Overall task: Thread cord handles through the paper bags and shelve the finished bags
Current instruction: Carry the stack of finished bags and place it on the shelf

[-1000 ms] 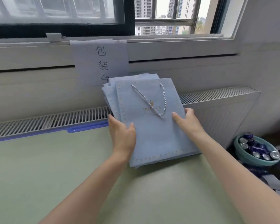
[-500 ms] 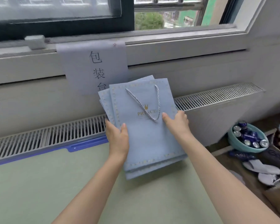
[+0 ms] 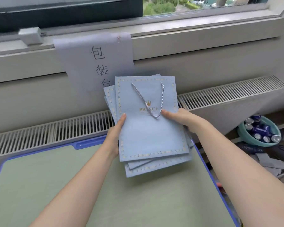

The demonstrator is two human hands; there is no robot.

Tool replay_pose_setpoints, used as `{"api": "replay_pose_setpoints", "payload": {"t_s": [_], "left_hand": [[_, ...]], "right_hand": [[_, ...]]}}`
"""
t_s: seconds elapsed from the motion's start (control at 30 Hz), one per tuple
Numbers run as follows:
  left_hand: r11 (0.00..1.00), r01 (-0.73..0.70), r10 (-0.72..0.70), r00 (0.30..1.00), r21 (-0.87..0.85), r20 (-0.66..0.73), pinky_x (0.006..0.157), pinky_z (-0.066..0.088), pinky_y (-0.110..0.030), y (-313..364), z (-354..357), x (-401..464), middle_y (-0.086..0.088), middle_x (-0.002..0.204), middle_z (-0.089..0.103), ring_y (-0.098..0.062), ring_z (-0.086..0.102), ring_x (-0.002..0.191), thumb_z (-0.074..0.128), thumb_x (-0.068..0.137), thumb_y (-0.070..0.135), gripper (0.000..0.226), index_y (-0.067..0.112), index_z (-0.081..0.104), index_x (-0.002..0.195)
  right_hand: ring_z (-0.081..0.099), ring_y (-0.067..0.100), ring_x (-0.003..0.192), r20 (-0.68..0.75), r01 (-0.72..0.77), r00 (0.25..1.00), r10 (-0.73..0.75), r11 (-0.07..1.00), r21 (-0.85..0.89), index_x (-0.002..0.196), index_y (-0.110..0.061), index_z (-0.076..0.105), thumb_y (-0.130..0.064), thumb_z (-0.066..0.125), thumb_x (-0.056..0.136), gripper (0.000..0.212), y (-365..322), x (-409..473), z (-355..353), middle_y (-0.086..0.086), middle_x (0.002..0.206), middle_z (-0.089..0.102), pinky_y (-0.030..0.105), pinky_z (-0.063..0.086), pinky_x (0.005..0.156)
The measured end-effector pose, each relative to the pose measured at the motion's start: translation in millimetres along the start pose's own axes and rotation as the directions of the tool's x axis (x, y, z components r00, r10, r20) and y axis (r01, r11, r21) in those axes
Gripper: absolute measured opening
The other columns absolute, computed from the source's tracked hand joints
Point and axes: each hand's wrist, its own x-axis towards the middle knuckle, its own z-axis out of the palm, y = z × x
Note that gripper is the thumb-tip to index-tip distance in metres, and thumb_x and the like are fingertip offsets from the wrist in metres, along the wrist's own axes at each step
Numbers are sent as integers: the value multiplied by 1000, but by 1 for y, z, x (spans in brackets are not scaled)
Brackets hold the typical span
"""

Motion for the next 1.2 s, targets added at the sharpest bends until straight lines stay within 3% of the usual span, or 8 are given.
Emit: {"api": "replay_pose_setpoints", "payload": {"t_s": [0.13,0.23,0.37,0.5,0.7,0.83,0.97,1.2], "left_hand": [[999,49,-48,998,-17,48,64,59,-35,8,6,-4,-5,92,74,-21,72,79,49,94,43,33,17,65,104],[998,53,-55,996,19,77,67,59,-35,10,10,-11,-5,97,74,-21,72,84,46,94,46,35,19,64,107],[994,69,-77,992,86,100,72,59,-33,-1,2,-35,-4,107,72,-19,70,94,43,94,47,40,18,61,115],[994,80,-83,996,75,38,89,51,-41,-12,-13,-63,-8,116,68,-24,66,106,55,79,52,58,16,58,125],[997,68,-67,997,23,-28,100,45,-49,-6,-48,-116,-14,120,65,-32,61,112,61,75,50,65,12,57,128],[996,-20,25,998,83,-60,98,47,-48,8,-81,-162,-11,118,67,-30,64,108,71,72,55,71,14,55,128],[985,-120,140,977,126,-163,94,50,-48,18,-126,-220,-9,117,67,-29,67,103,79,55,61,94,14,49,131],[974,-211,226,928,82,-297,91,52,-48,-2,-196,-313,-9,116,67,-28,68,100,80,56,52,91,13,46,132]], "right_hand": [[61,15,106,-28,-20,999,20,1000,-1,133,-27,43,-89,65,39,116,12,19,-2,-9,126,57,37,48,94],[61,14,101,-43,20,999,-14,991,135,132,-14,33,-70,72,60,99,7,0,4,-5,122,56,30,49,84],[65,13,98,-39,34,999,-27,980,194,128,-16,39,-76,76,44,109,20,-18,6,-2,121,60,36,54,87],[64,10,95,-15,23,1000,-20,971,238,118,-25,26,-63,75,63,83,28,-45,24,-7,112,56,34,53,87],[70,15,91,82,60,992,-94,934,352,129,-20,49,-71,76,53,95,24,-86,67,-2,111,69,36,57,81],[71,22,90,128,23,989,-78,922,387,121,-16,56,-61,72,69,71,4,-125,100,3,105,72,43,56,84],[72,18,82,201,56,968,-148,913,405,110,-14,63,-41,57,90,34,-22,-172,145,2,94,74,28,58,65],[70,22,92,387,69,895,-223,925,373,116,-14,63,-42,58,89,40,-36,-238,222,6,102,73,31,58,72]]}}
